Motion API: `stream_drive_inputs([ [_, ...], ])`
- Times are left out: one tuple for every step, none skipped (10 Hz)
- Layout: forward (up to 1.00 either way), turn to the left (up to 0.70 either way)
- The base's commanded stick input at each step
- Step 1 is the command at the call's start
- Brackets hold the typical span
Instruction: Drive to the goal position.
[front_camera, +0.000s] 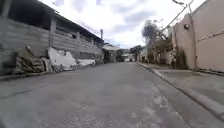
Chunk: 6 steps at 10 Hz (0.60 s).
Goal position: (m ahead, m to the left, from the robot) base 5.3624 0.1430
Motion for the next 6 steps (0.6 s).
stream_drive_inputs([
  [1.0, -0.2],
  [1.0, -0.2],
  [1.0, -0.2],
  [1.0, -0.2],
  [1.0, -0.2],
  [1.0, -0.2],
])
